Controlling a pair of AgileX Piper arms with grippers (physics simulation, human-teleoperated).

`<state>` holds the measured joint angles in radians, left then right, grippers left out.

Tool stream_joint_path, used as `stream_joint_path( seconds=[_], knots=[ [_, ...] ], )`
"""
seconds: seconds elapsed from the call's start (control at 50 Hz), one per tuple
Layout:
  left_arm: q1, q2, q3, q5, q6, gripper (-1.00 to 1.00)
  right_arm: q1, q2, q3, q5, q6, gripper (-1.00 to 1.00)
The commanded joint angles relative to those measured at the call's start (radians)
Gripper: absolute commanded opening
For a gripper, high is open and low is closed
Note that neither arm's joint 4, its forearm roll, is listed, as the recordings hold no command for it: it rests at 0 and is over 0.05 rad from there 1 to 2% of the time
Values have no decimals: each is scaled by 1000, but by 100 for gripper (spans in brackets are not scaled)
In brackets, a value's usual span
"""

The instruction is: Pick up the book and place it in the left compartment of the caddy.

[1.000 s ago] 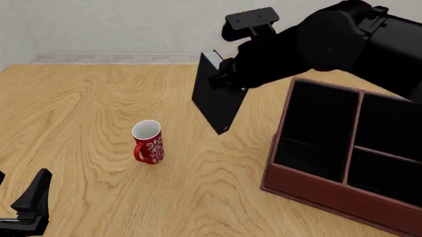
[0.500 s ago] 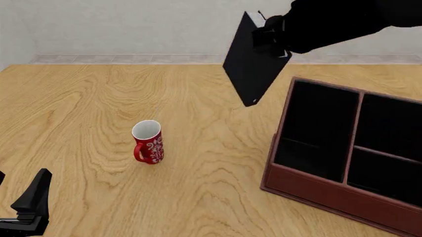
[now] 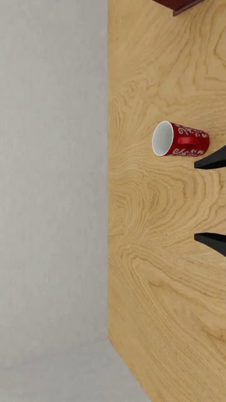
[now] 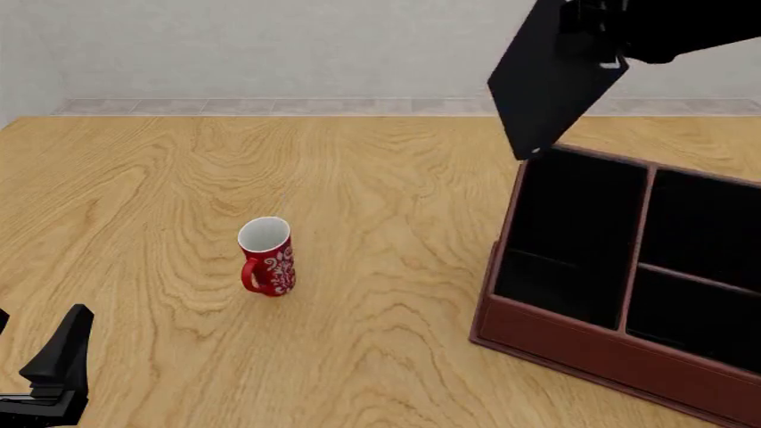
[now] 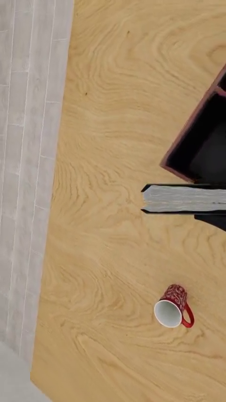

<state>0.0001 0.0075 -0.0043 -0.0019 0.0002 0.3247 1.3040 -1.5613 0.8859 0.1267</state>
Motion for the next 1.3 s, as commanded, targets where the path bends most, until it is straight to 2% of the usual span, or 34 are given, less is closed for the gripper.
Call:
stream_joint_path(
  seconds=[0.02, 0.2, 0.4, 0.94, 1.3],
  knots=[
    [0, 0, 0, 0, 0, 100, -91, -42, -16, 16, 26, -100],
    [0, 0, 0, 0, 0, 100, -152, -74, 8, 28, 27, -100],
    [0, 0, 0, 0, 0, 100, -183, -117, 65, 34, 6, -100],
    [0, 0, 0, 0, 0, 100, -189, -169, 216, 49, -12, -100],
    [0, 0, 0, 0, 0, 100, -184, -170, 304, 14, -26, -100]
  ],
)
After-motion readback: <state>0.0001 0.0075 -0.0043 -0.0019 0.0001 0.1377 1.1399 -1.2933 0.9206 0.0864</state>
